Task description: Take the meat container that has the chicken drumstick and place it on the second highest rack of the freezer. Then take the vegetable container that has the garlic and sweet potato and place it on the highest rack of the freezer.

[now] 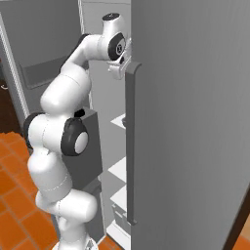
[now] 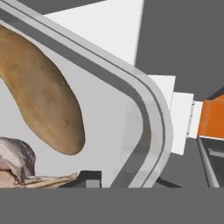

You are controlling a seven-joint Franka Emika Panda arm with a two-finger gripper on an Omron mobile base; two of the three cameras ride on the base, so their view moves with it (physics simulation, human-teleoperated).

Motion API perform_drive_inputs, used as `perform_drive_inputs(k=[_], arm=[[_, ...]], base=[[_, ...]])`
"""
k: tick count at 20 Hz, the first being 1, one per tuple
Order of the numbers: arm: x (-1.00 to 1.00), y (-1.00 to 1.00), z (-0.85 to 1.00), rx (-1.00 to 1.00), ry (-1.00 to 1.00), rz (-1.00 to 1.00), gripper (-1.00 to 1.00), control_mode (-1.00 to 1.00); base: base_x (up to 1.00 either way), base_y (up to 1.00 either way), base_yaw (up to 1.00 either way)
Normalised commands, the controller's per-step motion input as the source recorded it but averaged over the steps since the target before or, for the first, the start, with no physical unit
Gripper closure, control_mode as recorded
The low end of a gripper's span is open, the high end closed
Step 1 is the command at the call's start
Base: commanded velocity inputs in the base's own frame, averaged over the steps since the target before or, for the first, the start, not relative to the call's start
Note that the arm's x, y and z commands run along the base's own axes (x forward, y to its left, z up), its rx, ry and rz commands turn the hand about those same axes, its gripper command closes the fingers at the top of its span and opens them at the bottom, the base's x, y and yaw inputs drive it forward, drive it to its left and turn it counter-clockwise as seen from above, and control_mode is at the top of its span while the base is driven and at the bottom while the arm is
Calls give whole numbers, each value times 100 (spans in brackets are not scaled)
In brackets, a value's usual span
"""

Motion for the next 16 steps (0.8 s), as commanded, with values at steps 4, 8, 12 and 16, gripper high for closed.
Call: perform_drive_inputs(k=[4,8,12,16], arm=[[21,-1,0,0,0,1,100,-100],[27,0,0,0,3,6,100,-100],[23,-11,-20,0,2,5,100,-100],[35,-22,-25,0,0,10,100,-100]], base=[[0,0,0],[0,0,0],[0,0,0],[0,0,0]])
